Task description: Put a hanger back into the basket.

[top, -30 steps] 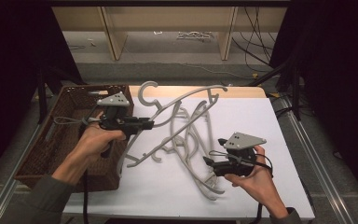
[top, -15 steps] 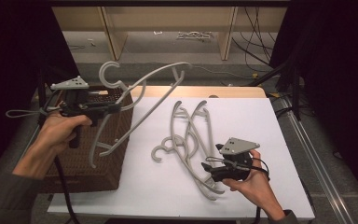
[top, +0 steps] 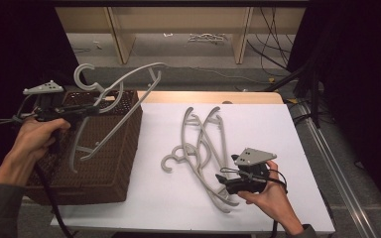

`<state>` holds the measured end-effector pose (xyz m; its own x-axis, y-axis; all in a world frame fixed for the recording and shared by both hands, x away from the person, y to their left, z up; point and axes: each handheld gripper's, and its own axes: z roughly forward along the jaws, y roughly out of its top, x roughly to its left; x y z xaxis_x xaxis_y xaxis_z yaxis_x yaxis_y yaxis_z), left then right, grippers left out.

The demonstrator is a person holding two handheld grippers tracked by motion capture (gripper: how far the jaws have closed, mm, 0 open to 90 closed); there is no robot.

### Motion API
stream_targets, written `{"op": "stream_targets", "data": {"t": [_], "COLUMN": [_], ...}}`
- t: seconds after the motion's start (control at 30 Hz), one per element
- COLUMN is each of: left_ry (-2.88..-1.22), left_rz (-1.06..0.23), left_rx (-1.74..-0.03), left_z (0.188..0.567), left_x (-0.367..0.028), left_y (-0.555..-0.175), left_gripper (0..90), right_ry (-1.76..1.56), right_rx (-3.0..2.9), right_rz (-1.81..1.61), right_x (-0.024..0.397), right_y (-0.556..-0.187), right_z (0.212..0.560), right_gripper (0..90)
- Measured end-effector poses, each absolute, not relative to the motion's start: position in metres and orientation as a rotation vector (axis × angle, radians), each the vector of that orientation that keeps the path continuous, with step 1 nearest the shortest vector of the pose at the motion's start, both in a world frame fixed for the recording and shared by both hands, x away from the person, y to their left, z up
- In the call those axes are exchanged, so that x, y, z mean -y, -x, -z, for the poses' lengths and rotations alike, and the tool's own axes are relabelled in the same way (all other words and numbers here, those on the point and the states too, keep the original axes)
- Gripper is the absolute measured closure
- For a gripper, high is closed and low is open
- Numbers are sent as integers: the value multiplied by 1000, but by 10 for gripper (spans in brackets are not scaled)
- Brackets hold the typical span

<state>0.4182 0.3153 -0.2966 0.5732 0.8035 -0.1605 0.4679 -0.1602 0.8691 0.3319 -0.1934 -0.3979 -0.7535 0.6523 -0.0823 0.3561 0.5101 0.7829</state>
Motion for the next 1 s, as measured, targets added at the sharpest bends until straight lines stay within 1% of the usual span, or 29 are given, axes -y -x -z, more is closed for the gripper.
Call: {"op": "stream_targets", "data": {"t": [0.37, 0.63, 1.0], "left_ry": [-1788, -1780, -1824], "left_rz": [-432, -466, -504], "left_rx": [-1074, -1095, -1119], "left_z": [319, 329, 344], "left_x": [-355, -382, -400], "left_y": [-409, -399, -391], "left_gripper": [796, 796, 797], "right_ry": [-823, -835, -828], "right_rx": [-2406, -2412, -2417], "right_rz": [-1095, -1089, -1086], "right_x": [193, 192, 192], "right_y": [-334, -333, -334], "right_z": [403, 405, 406], "right_gripper": [219, 220, 217]}}
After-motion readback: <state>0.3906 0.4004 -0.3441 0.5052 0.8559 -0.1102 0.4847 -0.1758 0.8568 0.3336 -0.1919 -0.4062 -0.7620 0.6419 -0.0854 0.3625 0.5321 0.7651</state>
